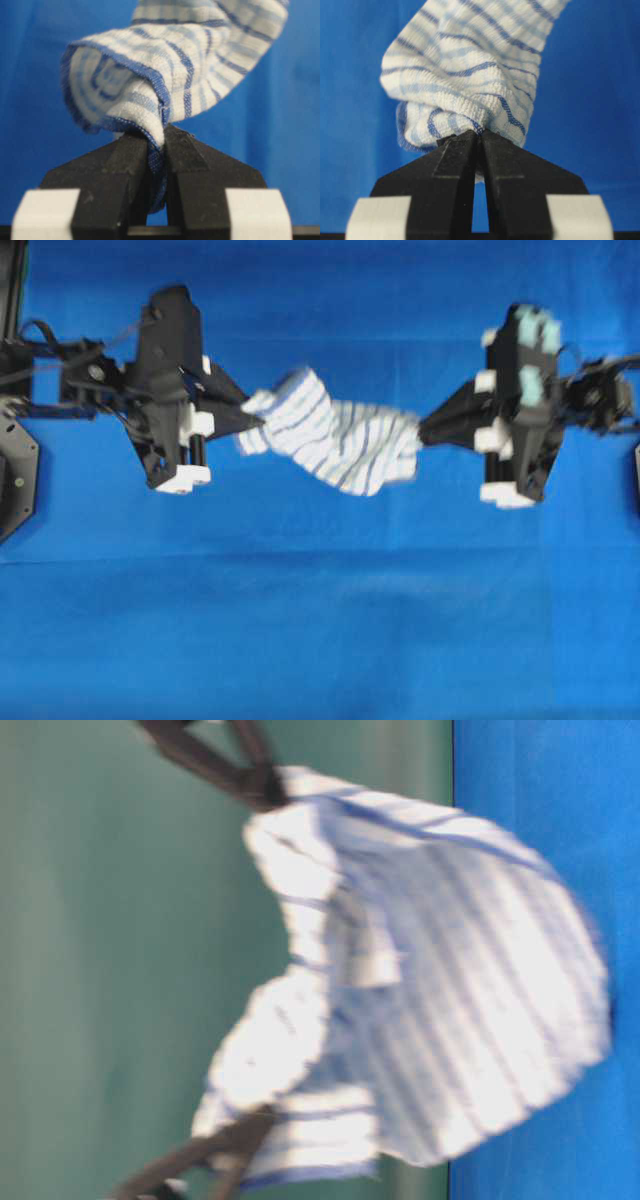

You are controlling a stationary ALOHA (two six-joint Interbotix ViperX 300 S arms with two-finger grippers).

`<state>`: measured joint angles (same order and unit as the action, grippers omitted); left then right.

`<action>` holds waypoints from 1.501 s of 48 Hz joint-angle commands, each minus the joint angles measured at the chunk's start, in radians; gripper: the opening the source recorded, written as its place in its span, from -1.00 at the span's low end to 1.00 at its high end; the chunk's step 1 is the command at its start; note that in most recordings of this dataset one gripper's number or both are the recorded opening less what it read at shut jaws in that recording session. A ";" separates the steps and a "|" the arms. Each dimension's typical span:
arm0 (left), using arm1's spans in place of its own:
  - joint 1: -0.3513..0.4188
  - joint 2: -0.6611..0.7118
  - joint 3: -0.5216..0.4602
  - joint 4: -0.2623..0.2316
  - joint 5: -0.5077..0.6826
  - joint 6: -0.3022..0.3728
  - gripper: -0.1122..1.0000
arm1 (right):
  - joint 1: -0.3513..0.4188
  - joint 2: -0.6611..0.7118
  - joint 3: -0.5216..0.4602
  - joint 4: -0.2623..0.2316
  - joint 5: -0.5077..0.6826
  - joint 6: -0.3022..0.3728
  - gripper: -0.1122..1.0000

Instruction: Lift the towel with both arms.

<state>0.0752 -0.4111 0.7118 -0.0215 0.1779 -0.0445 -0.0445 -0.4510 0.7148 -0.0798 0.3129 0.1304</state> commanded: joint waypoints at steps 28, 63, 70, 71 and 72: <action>0.011 -0.107 -0.316 0.000 0.193 0.020 -0.76 | -0.021 -0.158 -0.324 -0.112 0.232 -0.006 -0.71; 0.011 -0.123 -0.304 0.000 0.196 0.061 0.67 | -0.021 -0.146 -0.324 -0.112 0.235 -0.012 -0.14; 0.006 -0.127 -0.293 0.000 0.198 0.061 0.65 | -0.021 -0.144 -0.319 -0.130 0.235 -0.009 0.43; 0.005 -0.130 -0.291 0.000 0.198 0.061 0.65 | -0.021 -0.144 -0.318 -0.130 0.235 -0.009 0.42; 0.005 -0.130 -0.290 0.000 0.198 0.061 0.65 | -0.021 -0.144 -0.316 -0.130 0.235 -0.009 0.40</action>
<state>0.0844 -0.5292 0.4295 -0.0215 0.3774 0.0184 -0.0644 -0.5937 0.4157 -0.2040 0.5507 0.1212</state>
